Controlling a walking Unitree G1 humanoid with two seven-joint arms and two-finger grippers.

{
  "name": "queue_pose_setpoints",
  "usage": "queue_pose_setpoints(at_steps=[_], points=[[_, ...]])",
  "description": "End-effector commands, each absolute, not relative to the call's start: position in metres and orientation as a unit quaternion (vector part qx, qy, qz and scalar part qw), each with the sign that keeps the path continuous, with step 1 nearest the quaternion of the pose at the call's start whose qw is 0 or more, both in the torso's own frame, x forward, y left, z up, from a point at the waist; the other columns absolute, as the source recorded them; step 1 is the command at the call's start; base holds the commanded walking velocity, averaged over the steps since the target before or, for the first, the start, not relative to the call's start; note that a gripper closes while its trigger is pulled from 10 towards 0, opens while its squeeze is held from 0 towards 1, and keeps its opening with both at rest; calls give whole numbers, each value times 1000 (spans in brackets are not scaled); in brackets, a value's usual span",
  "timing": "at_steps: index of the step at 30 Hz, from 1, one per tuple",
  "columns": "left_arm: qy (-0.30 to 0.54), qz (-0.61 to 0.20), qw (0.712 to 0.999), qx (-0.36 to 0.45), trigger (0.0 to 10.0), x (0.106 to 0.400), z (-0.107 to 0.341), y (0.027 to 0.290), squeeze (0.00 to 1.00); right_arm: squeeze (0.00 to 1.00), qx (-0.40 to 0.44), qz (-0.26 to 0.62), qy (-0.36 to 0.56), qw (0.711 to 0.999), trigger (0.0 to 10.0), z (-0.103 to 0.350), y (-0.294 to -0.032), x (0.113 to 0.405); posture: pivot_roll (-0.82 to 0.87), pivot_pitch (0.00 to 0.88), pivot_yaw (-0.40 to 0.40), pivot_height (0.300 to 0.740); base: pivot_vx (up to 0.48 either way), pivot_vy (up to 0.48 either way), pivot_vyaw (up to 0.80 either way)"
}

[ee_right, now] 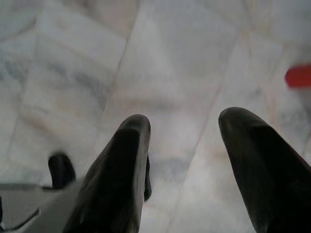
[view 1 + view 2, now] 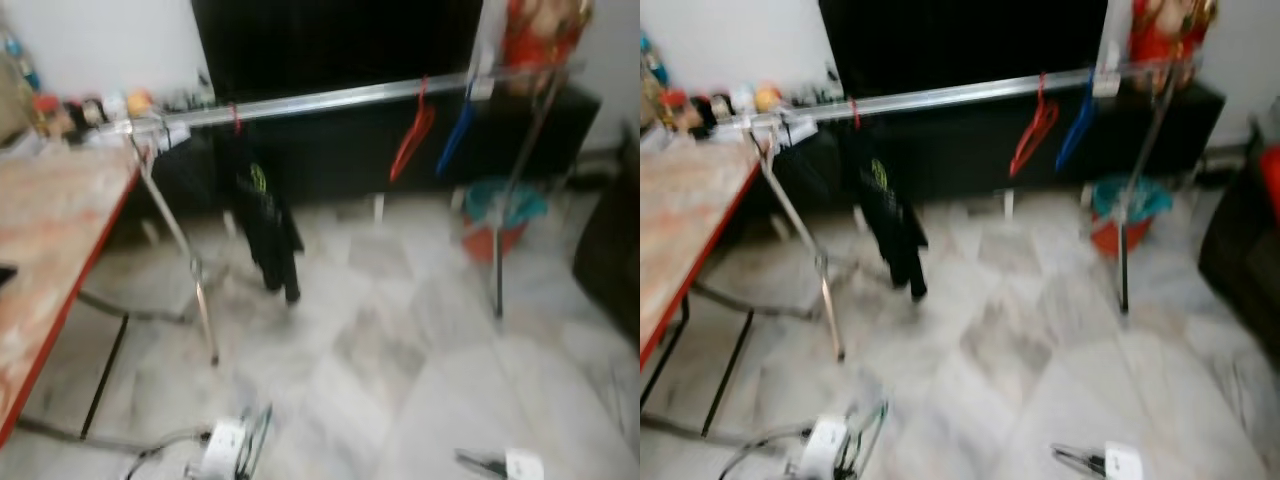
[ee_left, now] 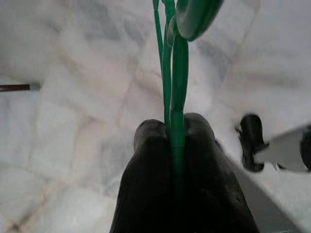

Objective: Hang hanger

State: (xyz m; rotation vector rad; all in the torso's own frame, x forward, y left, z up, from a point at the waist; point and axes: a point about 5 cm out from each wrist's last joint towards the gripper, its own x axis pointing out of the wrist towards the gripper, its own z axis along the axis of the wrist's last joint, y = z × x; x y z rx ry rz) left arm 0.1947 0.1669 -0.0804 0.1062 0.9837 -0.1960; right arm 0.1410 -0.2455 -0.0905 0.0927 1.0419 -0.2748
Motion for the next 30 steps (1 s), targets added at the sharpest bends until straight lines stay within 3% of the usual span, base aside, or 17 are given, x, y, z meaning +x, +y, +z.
queue_pose_setpoints(at_steps=[1, 11, 30], points=[[485, -81, 869, 60, 10000, 189, -82, 178, 0, 0, 48, -114, 500, 857, 10000, -93, -235, 143, -8, 0, 41, 740, 337, 0, 0], [485, -84, 868, 60, 10000, 190, -82, 178, 0, 0, 50, -116, 500, 857, 10000, -93, -235, 143, -9, 0, 41, 740, 337, 0, 510], [485, -89, 868, 60, 10000, 191, -82, 175, 0, 0, 53, -122, 499, 856, 10000, -93, -236, 142, -8, 0, 35, 740, 339, 0, 0]])
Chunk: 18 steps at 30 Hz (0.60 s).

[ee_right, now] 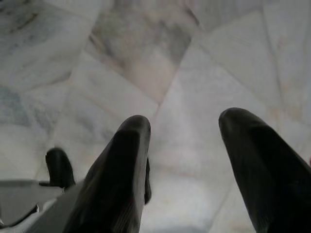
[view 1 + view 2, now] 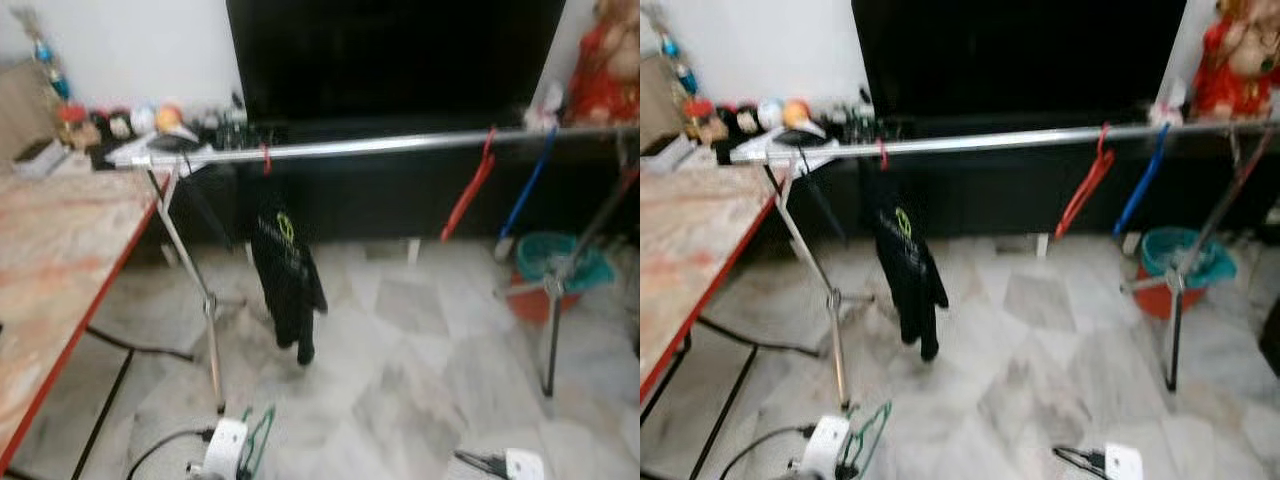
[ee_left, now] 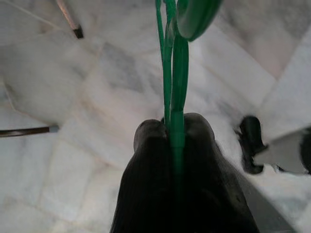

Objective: Hang hanger

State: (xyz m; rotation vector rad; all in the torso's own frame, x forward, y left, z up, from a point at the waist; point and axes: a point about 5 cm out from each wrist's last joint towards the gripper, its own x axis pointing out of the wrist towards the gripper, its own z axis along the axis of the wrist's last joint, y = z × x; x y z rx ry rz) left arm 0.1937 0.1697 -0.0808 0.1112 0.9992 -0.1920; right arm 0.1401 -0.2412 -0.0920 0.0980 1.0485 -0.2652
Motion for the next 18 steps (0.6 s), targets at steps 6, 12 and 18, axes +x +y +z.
queue_pose_setpoints(at_steps=[6, 12, 18], points=[[488, -91, 866, 64, 10000, 186, -84, 177, 0, 0, 52, -119, 501, 856, 10000, -93, -235, 141, -26, 0, 49, 740, 338, 0, 0], [488, -94, 864, 78, 10000, 185, -84, 179, 0, 0, 55, -120, 500, 856, 10000, -94, -233, 140, -27, 0, 58, 740, 331, 0, 0], [483, -91, 867, 81, 10000, 190, -82, 179, 0, 0, 55, -119, 501, 856, 10000, -94, -232, 141, -18, 0, 58, 740, 0, 0, 0]])
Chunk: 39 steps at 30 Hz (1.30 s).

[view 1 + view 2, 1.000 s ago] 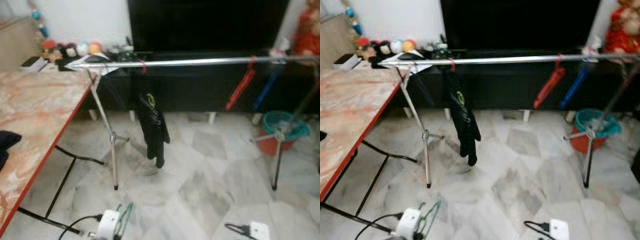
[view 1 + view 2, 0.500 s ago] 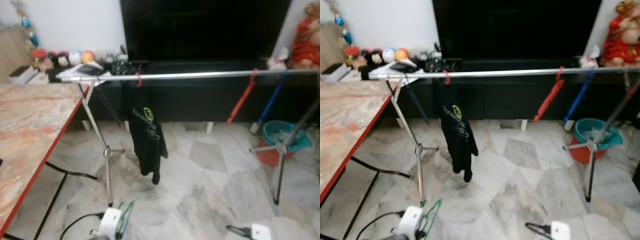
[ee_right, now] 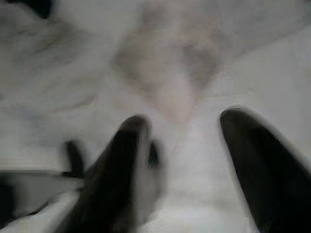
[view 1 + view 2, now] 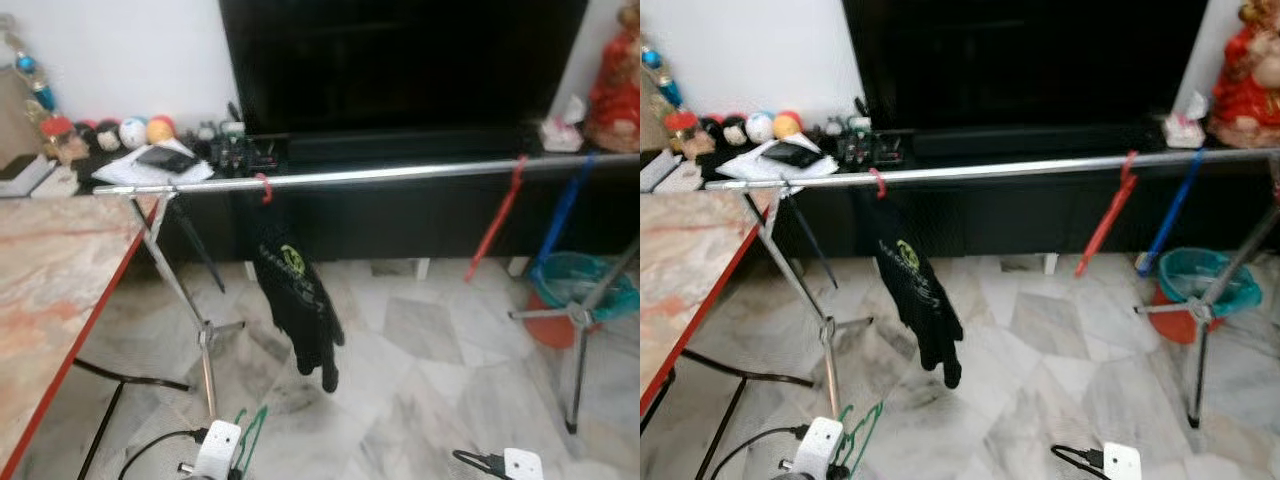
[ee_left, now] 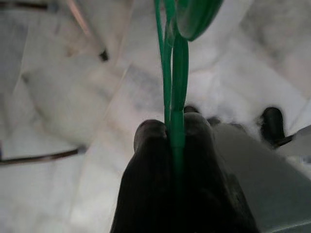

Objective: Hang hanger

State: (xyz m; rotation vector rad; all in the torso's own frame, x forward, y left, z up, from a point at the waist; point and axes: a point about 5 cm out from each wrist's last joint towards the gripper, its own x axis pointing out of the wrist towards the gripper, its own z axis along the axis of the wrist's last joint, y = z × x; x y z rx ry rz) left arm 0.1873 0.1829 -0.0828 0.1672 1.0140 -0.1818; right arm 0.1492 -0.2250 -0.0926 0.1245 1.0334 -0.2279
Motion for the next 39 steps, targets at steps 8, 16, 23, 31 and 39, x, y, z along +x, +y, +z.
queue_pose_setpoints(at_steps=[8, 16, 23, 31, 39], points=[[485, -90, 866, 86, 10000, 192, -81, 179, 0, 0, 55, -121, 500, 856, 10000, -93, -233, 142, -10, 0, 49, 740, 0, 0, 0], [484, -84, 867, 84, 10000, 192, -81, 178, 0, 0, 51, -117, 501, 856, 10000, -93, -234, 143, -6, 0, 42, 740, 0, -316, 0], [482, -86, 868, 86, 10000, 195, -80, 176, 0, 0, 50, -115, 501, 856, 10000, -93, -234, 143, -7, 0, 42, 740, 0, -319, 0], [481, -87, 868, 89, 10000, 195, -80, 176, 0, 0, 49, -113, 501, 856, 10000, -93, -233, 143, -8, 0, 43, 740, 0, -318, 0], [482, -89, 867, 88, 10000, 193, -81, 176, 0, 0, 50, -117, 501, 856, 10000, -93, -234, 143, -7, 0, 41, 740, 0, -320, 0]])
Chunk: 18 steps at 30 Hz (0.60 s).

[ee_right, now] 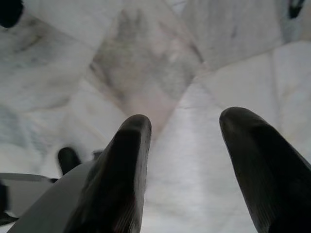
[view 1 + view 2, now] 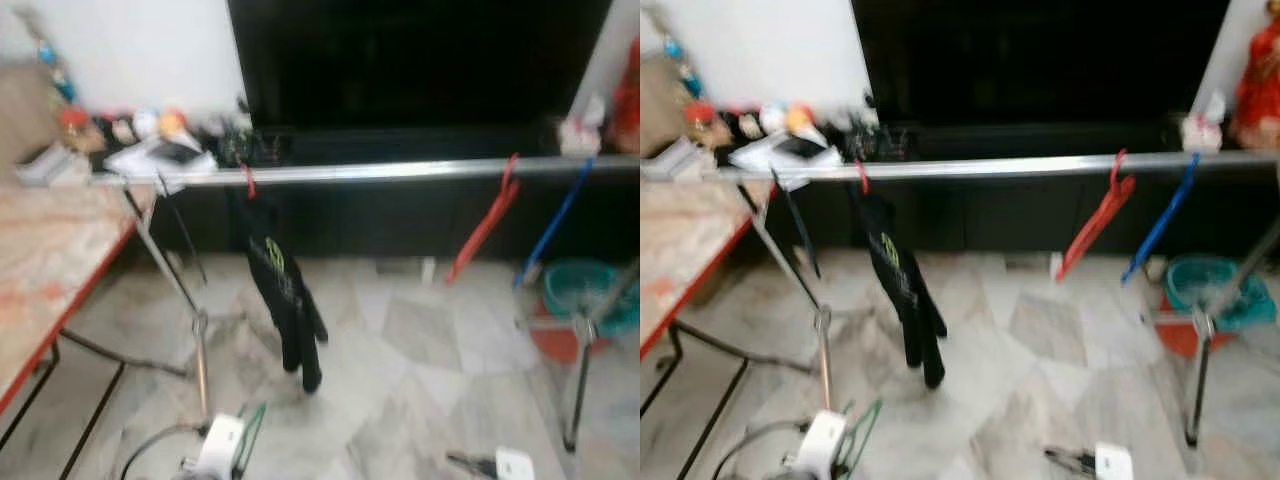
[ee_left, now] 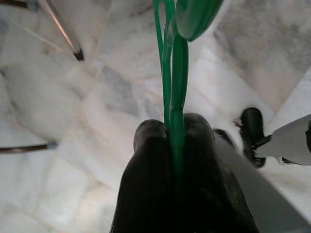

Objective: Hang hanger

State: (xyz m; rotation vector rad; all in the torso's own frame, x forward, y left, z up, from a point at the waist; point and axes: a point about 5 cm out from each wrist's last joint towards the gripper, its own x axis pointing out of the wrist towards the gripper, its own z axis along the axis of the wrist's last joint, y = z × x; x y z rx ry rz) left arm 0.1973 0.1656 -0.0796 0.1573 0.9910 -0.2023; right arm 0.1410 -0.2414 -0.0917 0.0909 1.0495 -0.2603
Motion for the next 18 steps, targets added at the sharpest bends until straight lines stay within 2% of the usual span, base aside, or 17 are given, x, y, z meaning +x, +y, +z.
queue_pose_setpoints(at_steps=[1, 18], points=[[482, -89, 867, 88, 10000, 193, -81, 176, 0, 0, 50, -117, 501, 856, 10000, -93, -234, 143, -7, 0, 41, 740, 0, -334, 0], [476, -91, 870, 88, 10000, 199, -78, 172, 0, 0, 48, -117, 500, 857, 10000, -93, -235, 143, -4, 0, 37, 740, 0, -334, 0]])
